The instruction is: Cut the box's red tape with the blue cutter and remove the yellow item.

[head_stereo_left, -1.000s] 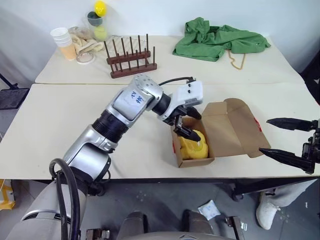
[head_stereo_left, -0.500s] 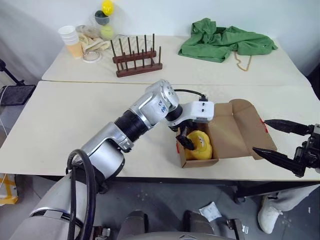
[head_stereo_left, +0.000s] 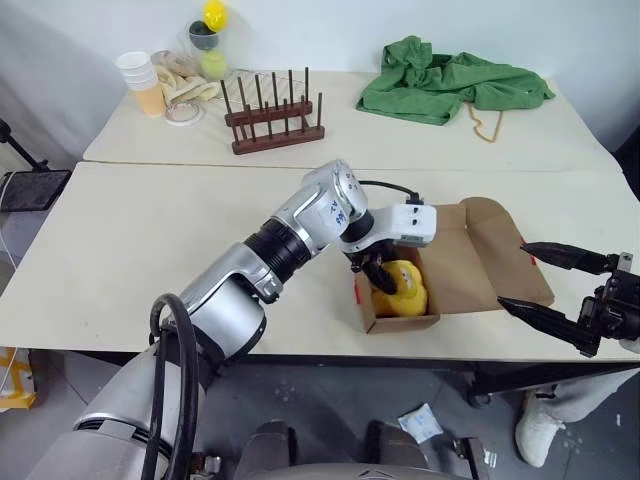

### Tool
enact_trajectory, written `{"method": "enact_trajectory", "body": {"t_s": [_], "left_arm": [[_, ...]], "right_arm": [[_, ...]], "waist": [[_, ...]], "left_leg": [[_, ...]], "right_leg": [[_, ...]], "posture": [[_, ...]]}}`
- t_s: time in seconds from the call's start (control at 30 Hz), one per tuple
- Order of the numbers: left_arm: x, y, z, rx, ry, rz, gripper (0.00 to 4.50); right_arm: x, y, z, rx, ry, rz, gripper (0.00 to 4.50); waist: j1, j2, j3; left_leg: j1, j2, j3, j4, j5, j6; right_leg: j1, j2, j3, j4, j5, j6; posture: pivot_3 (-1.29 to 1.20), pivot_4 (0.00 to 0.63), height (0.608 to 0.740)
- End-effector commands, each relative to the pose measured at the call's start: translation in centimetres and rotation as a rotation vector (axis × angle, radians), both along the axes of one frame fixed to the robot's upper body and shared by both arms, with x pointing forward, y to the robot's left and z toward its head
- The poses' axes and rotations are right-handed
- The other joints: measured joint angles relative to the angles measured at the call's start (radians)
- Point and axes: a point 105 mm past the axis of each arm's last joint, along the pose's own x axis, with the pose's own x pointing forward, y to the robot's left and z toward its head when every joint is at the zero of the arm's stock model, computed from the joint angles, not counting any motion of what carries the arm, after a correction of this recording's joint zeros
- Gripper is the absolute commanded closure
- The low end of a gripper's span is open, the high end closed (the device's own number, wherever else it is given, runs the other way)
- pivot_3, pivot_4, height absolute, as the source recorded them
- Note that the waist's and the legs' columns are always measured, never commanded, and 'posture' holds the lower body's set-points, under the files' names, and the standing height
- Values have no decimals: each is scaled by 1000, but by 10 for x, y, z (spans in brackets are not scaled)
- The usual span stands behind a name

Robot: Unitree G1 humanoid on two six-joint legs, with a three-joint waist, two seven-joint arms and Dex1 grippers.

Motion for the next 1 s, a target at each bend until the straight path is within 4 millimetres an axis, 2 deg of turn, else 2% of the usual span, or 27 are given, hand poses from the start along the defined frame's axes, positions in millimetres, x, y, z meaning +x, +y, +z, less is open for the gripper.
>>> {"method": "enact_trajectory", "body": {"t_s": [0.03, 0.2, 0.37, 0.43, 0.57, 0.63, 0.7, 0.77, 0.83, 0.9, 1.0], "left_arm": [[-2, -8, 15, -43, -25, -29, 3048], [-8, -12, 23, -134, 26, -41, 4436], [-12, -18, 39, -365, 148, -34, 4496], [-18, -18, 59, -582, 239, -90, 4496], [-14, 4, 96, -929, 366, -95, 4496], [-8, 14, 105, -1028, 387, -55, 4496], [5, 38, 111, -1149, 328, 14, 4496], [19, 82, 106, -1220, 234, 134, 4496], [30, 140, 94, -1240, 98, 295, 4496], [31, 183, 82, -1200, -26, 415, 4496], [24, 237, 68, -1122, -147, 582, 4496]], "right_arm": [[-2, 2, 2, -1, -30, 8, 0], [-1, 1, -5, 0, -16, 0, 0], [0, 1, -5, 2, -15, -3, 0], [0, 0, -5, 2, -18, -7, 0], [3, 2, -5, 10, -42, -8, 0], [3, 3, -4, 13, -52, -1, 0], [7, 6, 0, 34, -86, 7, 0], [11, 14, 3, 52, -114, 42, 0], [13, 29, 8, 94, -143, 101, 0], [14, 41, 10, 126, -145, 145, 0], [16, 57, 9, 170, -140, 214, 0]], "waist": [[-1, 0, 0], [0, 0, 0], [-1, 0, 0], [-1, 0, 0], [-4, 0, 0], [-5, 0, 0], [-7, 0, 0], [-17, 1, -1], [-38, 2, -1], [-59, 2, -1], [-51, 0, 0]], "left_leg": [[0, 0, 0, 0, 0, 0], [0, 0, 0, 0, 0, 0], [0, 0, 0, 0, 0, 0], [0, 0, 0, 0, 0, 0], [0, 0, 0, 0, 0, 0], [0, 0, 0, 0, 0, 0], [1, 0, 0, 0, 0, 0], [2, 0, 0, 0, 0, 0], [3, 0, 0, -1, 0, 0], [5, 1, -1, -4, 1, -1], [5, 1, -2, -5, 1, -1]], "right_leg": [[0, 0, 0, 0, 0, 0], [0, 0, 0, 0, 0, 0], [0, 0, 0, 0, 0, 0], [0, 0, 0, 0, 0, 0], [0, 0, 0, 0, 0, 0], [0, 0, 0, 1, 0, 0], [1, 0, 0, 1, 0, 0], [1, 0, 0, 1, 0, 0], [1, 0, 0, 2, 0, 0], [0, 1, 0, 2, 0, 0], [0, 0, 0, 4, 0, 0]], "posture": [[0, 150, 740], [0, 150, 740], [0, 150, 740], [0, 150, 740], [0, 150, 740], [0, 150, 740], [0, 150, 740], [0, 150, 740], [0, 150, 740], [0, 150, 740], [0, 150, 740]]}}
